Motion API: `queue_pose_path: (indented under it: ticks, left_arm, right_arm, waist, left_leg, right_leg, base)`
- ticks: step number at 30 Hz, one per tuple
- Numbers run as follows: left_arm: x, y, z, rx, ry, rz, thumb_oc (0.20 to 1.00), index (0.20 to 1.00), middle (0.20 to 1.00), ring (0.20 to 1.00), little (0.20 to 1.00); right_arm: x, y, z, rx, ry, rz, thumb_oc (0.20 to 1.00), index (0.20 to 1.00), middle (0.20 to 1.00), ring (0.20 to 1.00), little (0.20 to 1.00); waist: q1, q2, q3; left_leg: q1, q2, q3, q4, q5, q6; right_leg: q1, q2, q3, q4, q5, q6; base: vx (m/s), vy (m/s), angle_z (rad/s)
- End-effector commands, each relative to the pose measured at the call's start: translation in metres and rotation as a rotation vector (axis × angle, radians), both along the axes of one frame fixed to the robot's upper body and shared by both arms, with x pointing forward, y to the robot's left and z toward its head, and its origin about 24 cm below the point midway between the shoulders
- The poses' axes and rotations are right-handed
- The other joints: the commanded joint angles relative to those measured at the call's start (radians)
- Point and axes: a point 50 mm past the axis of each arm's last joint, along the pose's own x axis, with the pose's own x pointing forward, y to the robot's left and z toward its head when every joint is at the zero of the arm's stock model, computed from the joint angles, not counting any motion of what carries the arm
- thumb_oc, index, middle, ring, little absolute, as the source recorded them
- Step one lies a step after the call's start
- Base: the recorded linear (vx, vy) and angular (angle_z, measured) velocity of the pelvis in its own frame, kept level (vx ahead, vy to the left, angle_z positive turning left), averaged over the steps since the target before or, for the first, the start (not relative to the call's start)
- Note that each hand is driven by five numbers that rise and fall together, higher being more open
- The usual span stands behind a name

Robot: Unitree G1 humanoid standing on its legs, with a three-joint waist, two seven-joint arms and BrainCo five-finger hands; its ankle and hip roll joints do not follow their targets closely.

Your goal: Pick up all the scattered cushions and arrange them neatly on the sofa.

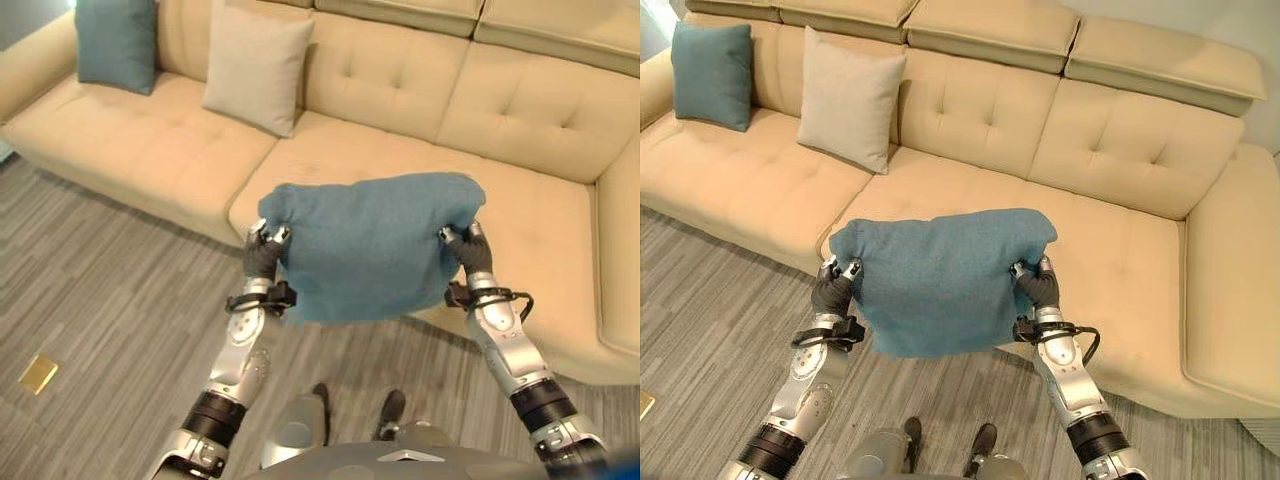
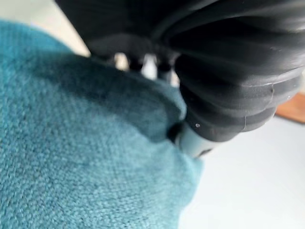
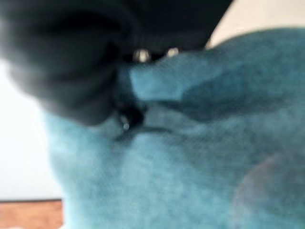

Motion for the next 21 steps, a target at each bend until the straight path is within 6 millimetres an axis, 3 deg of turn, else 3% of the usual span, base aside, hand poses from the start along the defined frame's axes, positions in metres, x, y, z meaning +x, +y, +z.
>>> queue_pose_path:
  ticks: [1,2,7,10,13,14,17,21]
  left_arm:
    - [0.008,-0.044,0.052,0.017,-0.267,-0.230,0.200,0.200,0.200,0.200,0.200]
    - [0.008,-0.044,0.055,0.029,-0.280,-0.233,0.200,0.200,0.200,0.200,0.200]
    - [0.006,-0.044,0.054,0.044,-0.281,-0.255,0.200,0.200,0.200,0.200,0.200]
    - [0.005,-0.044,0.054,0.057,-0.280,-0.262,0.200,0.200,0.200,0.200,0.200]
    - [0.007,-0.044,0.056,0.073,-0.289,-0.263,0.200,0.200,0.200,0.200,0.200]
    - [0.008,-0.042,0.058,0.075,-0.295,-0.253,0.200,0.200,0.200,0.200,0.200]
    - [0.008,-0.040,0.059,0.085,-0.298,-0.252,0.200,0.200,0.200,0.200,0.200]
    - [0.009,-0.036,0.059,0.082,-0.300,-0.231,0.200,0.200,0.200,0.200,0.200]
  right_arm:
    - [0.007,0.036,0.052,0.092,-0.273,0.152,0.200,0.200,0.200,0.200,0.200]
    - [0.007,0.037,0.053,0.097,-0.277,0.148,0.200,0.200,0.200,0.200,0.200]
    - [0.008,0.043,0.049,0.106,-0.261,0.159,0.200,0.200,0.200,0.200,0.200]
    - [0.010,0.051,0.051,0.112,-0.263,0.179,0.200,0.200,0.200,0.200,0.200]
    - [0.012,0.059,0.054,0.122,-0.268,0.203,0.200,0.200,0.200,0.200,0.200]
    - [0.014,0.063,0.052,0.127,-0.254,0.215,0.200,0.200,0.200,0.200,0.200]
    - [0.017,0.065,0.053,0.118,-0.251,0.227,0.200,0.200,0.200,0.200,0.200]
    - [0.018,0.069,0.059,0.107,-0.273,0.244,0.200,0.200,0.200,0.200,0.200]
  waist:
    - [0.002,-0.031,-0.049]
    - [0.029,-0.033,-0.042]
    - [0.033,-0.041,-0.061]
    - [0.023,-0.032,-0.053]
    - [0.015,-0.019,-0.046]
    - [0.021,-0.014,-0.051]
    - [0.018,-0.009,-0.055]
    - [0.013,-0.007,-0.052]
  left_leg:
    - [-0.019,-0.009,0.060,-0.064,0.086,-0.023]
    - [-0.053,-0.008,0.045,-0.064,0.117,-0.030]
    - [0.041,-0.031,0.025,-0.121,0.084,0.012]
    - [0.106,-0.045,0.046,-0.139,0.057,0.050]
    - [0.144,-0.042,0.049,-0.144,0.034,0.069]
    - [0.171,-0.041,0.056,-0.159,0.020,0.071]
    - [0.195,-0.036,0.055,-0.181,0.010,0.067]
    - [0.227,-0.016,0.056,-0.195,-0.009,0.047]
  right_leg:
    - [0.044,-0.017,0.000,0.073,-0.019,0.143]
    - [0.057,-0.001,0.018,0.086,-0.036,0.137]
    - [0.058,-0.022,0.032,0.182,-0.049,0.167]
    - [0.007,-0.079,0.054,0.342,0.048,0.225]
    - [-0.042,-0.097,0.065,0.423,0.066,0.225]
    - [-0.058,-0.126,0.033,0.378,0.079,0.216]
    - [-0.079,-0.128,0.032,0.279,0.080,0.204]
    - [-0.117,-0.168,0.023,0.092,0.152,0.225]
  base:
    - [0.19,0.039,0.06]
    - [0.10,0.026,-0.13]
    - [0.22,0.134,-0.35]
    - [0.16,0.195,-0.10]
    - [0.16,0.172,-0.04]
    - [0.18,0.097,-0.19]
    - [0.13,0.003,-0.35]
    - [0.14,-0.063,-0.16]
